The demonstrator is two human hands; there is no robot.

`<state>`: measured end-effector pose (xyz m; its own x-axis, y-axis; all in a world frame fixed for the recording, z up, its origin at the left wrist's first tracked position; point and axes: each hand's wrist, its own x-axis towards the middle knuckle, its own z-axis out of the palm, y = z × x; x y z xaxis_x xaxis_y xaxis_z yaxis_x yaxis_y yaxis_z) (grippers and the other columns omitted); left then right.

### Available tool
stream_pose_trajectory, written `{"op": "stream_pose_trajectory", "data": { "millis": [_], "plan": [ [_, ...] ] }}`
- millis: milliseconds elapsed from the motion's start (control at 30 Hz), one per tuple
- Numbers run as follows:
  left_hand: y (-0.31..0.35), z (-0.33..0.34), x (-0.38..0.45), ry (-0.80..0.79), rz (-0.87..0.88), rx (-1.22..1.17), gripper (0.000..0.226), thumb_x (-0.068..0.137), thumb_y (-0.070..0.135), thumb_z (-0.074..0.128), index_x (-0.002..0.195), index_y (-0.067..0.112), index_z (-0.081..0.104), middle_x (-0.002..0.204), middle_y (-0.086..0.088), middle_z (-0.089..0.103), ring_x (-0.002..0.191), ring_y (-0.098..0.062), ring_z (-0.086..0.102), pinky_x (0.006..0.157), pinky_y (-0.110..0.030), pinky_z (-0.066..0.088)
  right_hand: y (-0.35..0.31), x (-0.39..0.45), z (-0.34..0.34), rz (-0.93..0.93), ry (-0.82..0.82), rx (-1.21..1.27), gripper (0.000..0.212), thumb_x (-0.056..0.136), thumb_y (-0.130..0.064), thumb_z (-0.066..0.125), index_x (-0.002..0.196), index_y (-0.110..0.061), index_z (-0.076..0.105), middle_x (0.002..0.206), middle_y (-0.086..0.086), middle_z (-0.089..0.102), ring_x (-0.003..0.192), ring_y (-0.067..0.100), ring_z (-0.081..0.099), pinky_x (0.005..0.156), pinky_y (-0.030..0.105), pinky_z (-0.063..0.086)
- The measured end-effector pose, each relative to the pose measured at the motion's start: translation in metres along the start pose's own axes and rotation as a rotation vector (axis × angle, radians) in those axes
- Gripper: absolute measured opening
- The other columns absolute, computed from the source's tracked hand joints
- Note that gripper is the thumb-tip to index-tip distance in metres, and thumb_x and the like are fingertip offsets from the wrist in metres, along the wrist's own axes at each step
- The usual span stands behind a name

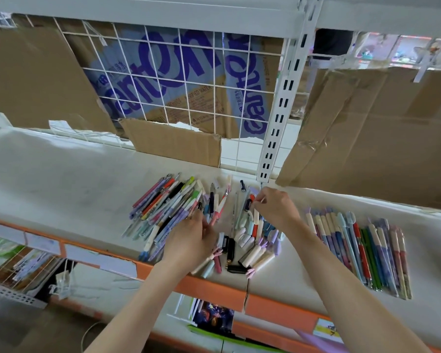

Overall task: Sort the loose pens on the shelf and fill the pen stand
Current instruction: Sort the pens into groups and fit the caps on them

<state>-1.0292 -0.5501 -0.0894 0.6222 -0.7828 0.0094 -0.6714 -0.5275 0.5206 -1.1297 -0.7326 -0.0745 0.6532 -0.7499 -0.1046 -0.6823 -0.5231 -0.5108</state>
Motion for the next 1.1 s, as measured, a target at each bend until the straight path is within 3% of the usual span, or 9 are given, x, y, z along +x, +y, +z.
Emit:
{"op": "stream_pose_trajectory", "data": {
  "millis": [200,300,433,533,600,733,900,1033,1100],
  "plan": [
    [-0.003,-0.007,-0.010,0.020,-0.017,-0.197,0.010,0.095,0.023,0.049,0.089,0.016,0.048,0.074,-0.004,0.065,0.064,-0.015,0.061,0.060,-0.032,0.049,0.015,-0.018,-0.001,0.038,-0.163,-0.084,0.018,0.082,-0.010,0.053,0.082,0.007,0.060,0.077,0.017,0.065,0.065,0.020,0.053,0.059,0.028,0.040],
    [-0.002,-0.005,-0.013,0.012,-0.026,-0.232,0.011,0.094,0.022,0.052,0.086,0.015,0.047,0.071,-0.004,0.063,0.062,-0.016,0.060,0.055,-0.029,0.045,0.023,-0.027,-0.004,0.036,-0.110,-0.082,0.018,0.085,-0.010,0.052,0.088,0.002,0.066,0.087,0.015,0.069,0.076,0.024,0.062,0.059,0.026,0.043],
    [0.004,-0.006,-0.014,0.003,-0.025,-0.261,0.011,0.093,0.020,0.053,0.087,0.013,0.048,0.074,-0.007,0.064,0.066,-0.019,0.062,0.059,-0.035,0.048,0.024,-0.029,-0.007,0.013,-0.029,-0.077,0.020,0.091,-0.013,0.049,0.096,-0.003,0.066,0.095,0.009,0.069,0.081,0.019,0.059,0.050,0.009,0.034],
    [0.008,-0.007,-0.013,-0.006,-0.034,-0.279,0.012,0.094,0.020,0.053,0.085,0.015,0.046,0.076,-0.006,0.063,0.067,-0.018,0.062,0.058,-0.032,0.048,0.013,-0.028,-0.005,0.015,-0.013,-0.043,0.030,0.093,-0.033,0.053,0.094,-0.004,0.062,0.090,0.008,0.065,0.080,0.022,0.058,0.064,0.028,0.046],
    [0.009,-0.007,-0.012,-0.006,-0.036,-0.278,0.012,0.094,0.022,0.053,0.087,0.015,0.047,0.074,-0.004,0.062,0.065,-0.016,0.061,0.055,-0.029,0.046,0.006,-0.027,0.000,0.032,-0.038,-0.142,0.039,0.092,-0.045,0.052,0.086,-0.007,0.057,0.075,0.003,0.057,0.068,0.020,0.054,0.058,0.028,0.042],
    [0.007,-0.008,-0.014,0.004,-0.042,-0.315,0.011,0.093,0.022,0.055,0.094,0.012,0.051,0.077,0.002,0.062,0.067,-0.011,0.059,0.057,-0.024,0.046,0.006,-0.023,0.009,0.048,-0.070,-0.106,0.030,0.091,-0.033,0.055,0.078,-0.006,0.057,0.063,0.000,0.049,0.059,0.017,0.048,0.051,0.023,0.035],
    [0.001,-0.008,-0.015,0.038,-0.017,-0.294,0.015,0.093,0.023,0.054,0.106,0.017,0.058,0.085,0.014,0.060,0.075,0.003,0.057,0.060,-0.009,0.043,0.014,-0.024,0.001,0.044,-0.064,0.032,0.019,0.086,-0.023,0.056,0.073,-0.010,0.050,0.070,0.005,0.053,0.063,0.018,0.049,0.058,0.028,0.039],
    [0.004,-0.007,-0.016,0.046,0.006,-0.234,0.015,0.094,0.025,0.053,0.103,0.016,0.060,0.083,0.010,0.063,0.075,-0.009,0.062,0.069,-0.027,0.051,0.013,-0.027,-0.001,0.029,-0.112,-0.070,0.030,0.088,-0.035,0.058,0.072,-0.011,0.047,0.067,0.002,0.052,0.058,0.015,0.047,0.053,0.026,0.036],
    [0.001,-0.005,-0.015,0.069,0.007,-0.179,0.011,0.093,0.023,0.053,0.100,0.016,0.059,0.079,0.010,0.062,0.070,-0.008,0.060,0.060,-0.025,0.048,0.010,-0.027,0.000,-0.004,-0.070,-0.054,0.032,0.090,-0.036,0.057,0.069,-0.015,0.044,0.068,-0.001,0.051,0.061,0.014,0.048,0.053,0.027,0.037]
  ]
}}
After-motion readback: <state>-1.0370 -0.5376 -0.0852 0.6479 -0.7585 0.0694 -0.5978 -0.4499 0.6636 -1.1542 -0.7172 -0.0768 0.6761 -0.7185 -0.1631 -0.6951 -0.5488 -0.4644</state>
